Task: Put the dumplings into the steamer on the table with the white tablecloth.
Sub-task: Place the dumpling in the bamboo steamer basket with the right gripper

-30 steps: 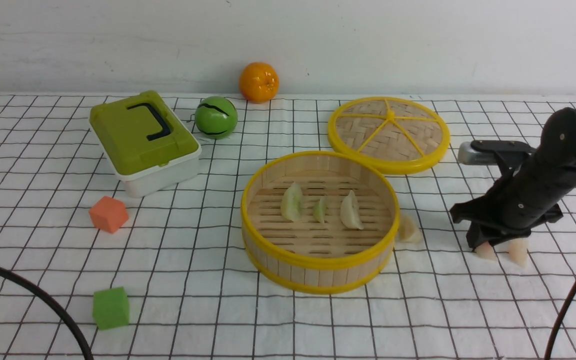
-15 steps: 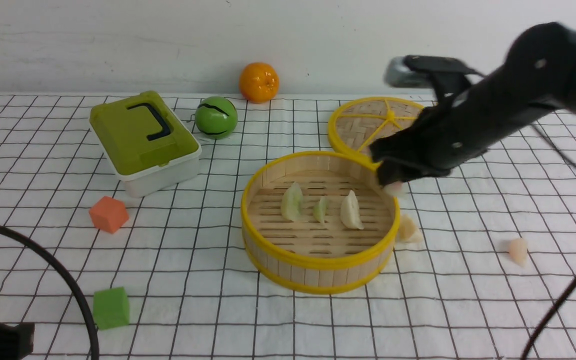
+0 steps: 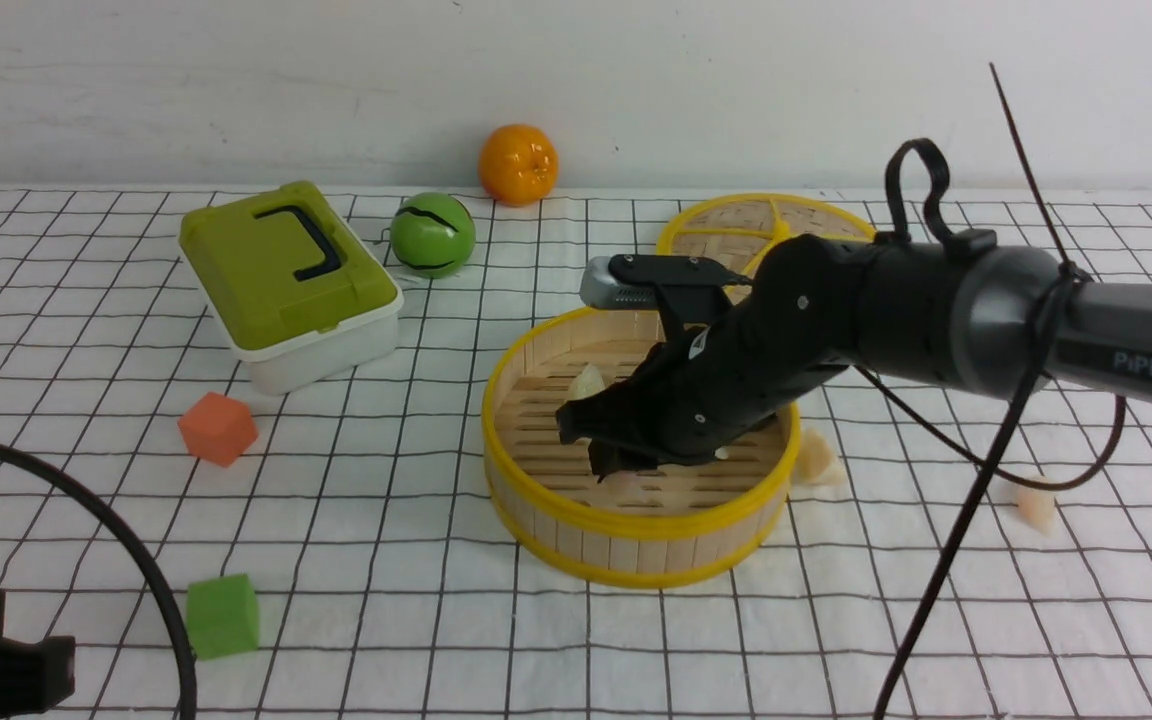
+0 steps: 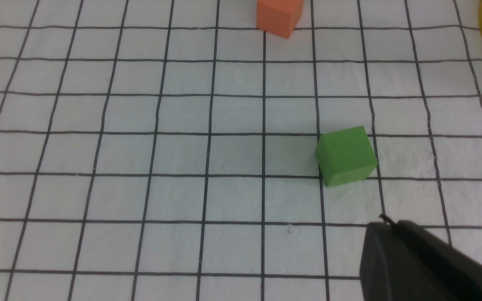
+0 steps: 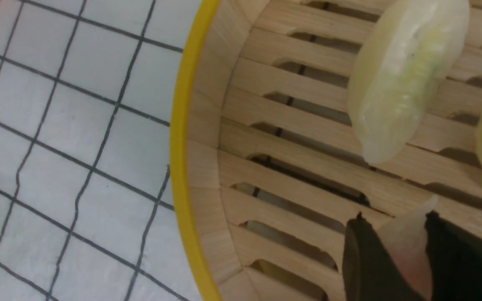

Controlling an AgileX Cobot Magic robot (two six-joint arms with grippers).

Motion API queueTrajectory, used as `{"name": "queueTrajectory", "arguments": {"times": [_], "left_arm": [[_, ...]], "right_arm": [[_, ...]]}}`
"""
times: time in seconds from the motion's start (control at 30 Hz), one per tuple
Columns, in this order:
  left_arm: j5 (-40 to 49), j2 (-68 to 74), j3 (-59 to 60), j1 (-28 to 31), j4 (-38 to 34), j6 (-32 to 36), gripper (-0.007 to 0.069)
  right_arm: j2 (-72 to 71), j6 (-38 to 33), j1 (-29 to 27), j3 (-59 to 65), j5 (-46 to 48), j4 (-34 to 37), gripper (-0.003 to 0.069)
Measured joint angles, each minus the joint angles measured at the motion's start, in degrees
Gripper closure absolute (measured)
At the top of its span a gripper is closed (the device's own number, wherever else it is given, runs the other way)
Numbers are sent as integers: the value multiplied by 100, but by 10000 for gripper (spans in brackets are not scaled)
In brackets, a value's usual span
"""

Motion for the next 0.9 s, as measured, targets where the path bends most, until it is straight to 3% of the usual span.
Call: {"name": "queueTrajectory", "arguments": {"times": [0.33, 0.57, 0.63, 0.73, 0.87, 0.9], "left_arm": [[-11, 0, 0, 0, -17, 0, 637], [-11, 0, 0, 0, -70, 0, 637], [-11, 0, 0, 0, -90, 0, 637], [-35, 0, 0, 0, -100, 0, 637], [-131, 0, 31, 0, -126, 0, 636], [-197, 0, 87, 0, -140, 0, 636]], "right_arm": [[221, 0, 0, 0, -368, 315, 482], [234, 0, 0, 0, -382, 344, 333], [197, 0, -2, 0, -382, 364, 246], [-50, 0, -13, 0, -282, 329, 191], [-601, 0, -101, 0, -38, 62, 172], [-961, 0, -290, 0, 268, -321, 169]]}}
